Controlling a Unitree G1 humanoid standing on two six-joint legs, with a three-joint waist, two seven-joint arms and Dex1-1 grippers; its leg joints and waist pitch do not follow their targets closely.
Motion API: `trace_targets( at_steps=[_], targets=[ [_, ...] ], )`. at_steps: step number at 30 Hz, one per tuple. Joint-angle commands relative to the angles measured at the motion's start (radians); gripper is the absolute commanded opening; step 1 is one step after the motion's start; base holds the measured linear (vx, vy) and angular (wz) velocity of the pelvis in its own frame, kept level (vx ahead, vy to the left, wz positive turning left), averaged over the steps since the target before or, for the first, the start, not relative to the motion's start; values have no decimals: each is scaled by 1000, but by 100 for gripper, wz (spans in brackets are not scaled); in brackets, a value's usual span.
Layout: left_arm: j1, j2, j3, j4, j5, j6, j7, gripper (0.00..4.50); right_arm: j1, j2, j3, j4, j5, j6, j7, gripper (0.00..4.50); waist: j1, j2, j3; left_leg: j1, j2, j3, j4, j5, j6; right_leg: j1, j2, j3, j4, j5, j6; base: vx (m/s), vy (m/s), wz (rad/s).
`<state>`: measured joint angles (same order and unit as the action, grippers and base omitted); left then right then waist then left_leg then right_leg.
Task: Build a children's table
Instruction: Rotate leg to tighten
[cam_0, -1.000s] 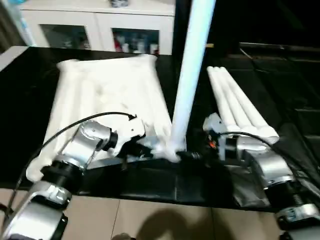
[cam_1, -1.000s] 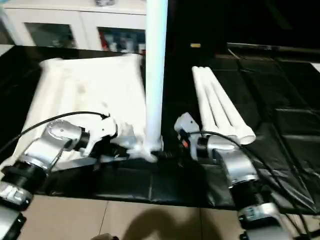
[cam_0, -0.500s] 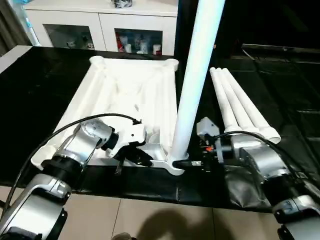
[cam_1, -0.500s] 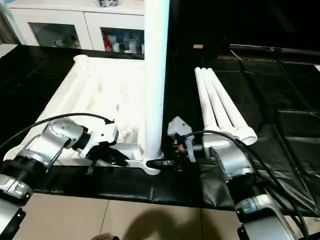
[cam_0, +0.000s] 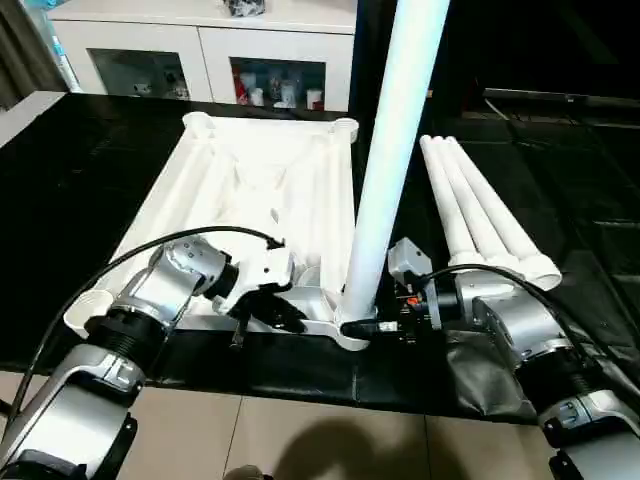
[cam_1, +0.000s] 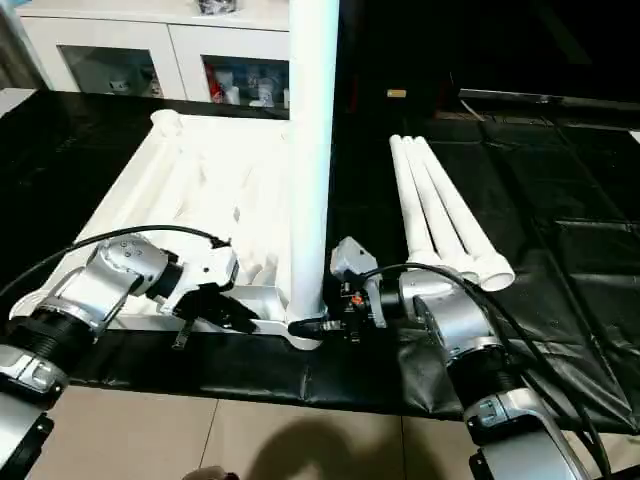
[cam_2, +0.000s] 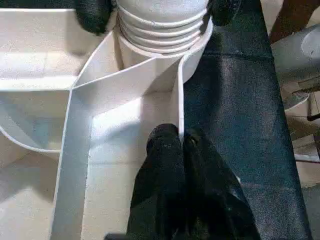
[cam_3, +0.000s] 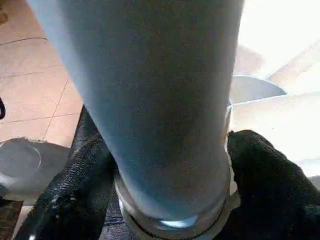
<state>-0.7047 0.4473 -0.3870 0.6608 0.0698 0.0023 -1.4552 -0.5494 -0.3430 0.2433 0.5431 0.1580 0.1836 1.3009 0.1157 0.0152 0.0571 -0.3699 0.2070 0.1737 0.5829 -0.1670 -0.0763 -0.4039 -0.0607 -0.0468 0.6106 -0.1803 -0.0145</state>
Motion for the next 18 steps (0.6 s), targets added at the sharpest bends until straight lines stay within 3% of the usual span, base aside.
trace_targets(
  at_steps=[1,6,11,13,14,16,18],
  targets=[
    [-8,-17,-24,0,-4,-5,-38,0,-8,-3,-1,8,3,-8,2,325,-4,0,-73,15,24,0,-62,-218,19,51,-69,36,-66,-167,-239,0,0,0],
    [-6,-19,-18,1,-10,2,-35,0,-1,6,-6,2,12,-1,0,286,-4,1,-73,15,24,0,-62,-222,17,51,-69,36,-66,-173,-237,0,0,0],
    [-3,-45,26,-2,-26,67,53,0,6,39,-40,-3,34,23,-58,277,-5,1,-71,15,22,-1,-63,-233,13,51,-69,36,-69,-202,-233,0,0,0],
    [-2,-73,67,-10,-40,125,136,0,9,61,-51,2,19,35,-136,277,-8,1,-69,18,23,0,-63,-235,5,48,-70,38,-70,-210,-233,0,0,0],
    [3,-104,111,-34,-53,193,235,0,7,100,-59,19,-19,26,-263,277,-12,5,-69,15,22,-2,-64,-232,-5,48,-71,38,-69,-219,-229,0,0,0],
    [7,-121,132,-49,-60,232,283,0,2,124,-69,35,-30,36,-331,276,-20,0,-68,16,18,-5,-65,-246,-17,48,-73,36,-75,-265,-217,0,0,0],
    [18,-152,167,-84,-74,296,356,0,-13,176,-95,73,-42,31,-452,276,-34,-2,-68,6,15,-7,-67,-230,-17,54,-73,36,-74,-266,-208,0,0,0]
  ],
)
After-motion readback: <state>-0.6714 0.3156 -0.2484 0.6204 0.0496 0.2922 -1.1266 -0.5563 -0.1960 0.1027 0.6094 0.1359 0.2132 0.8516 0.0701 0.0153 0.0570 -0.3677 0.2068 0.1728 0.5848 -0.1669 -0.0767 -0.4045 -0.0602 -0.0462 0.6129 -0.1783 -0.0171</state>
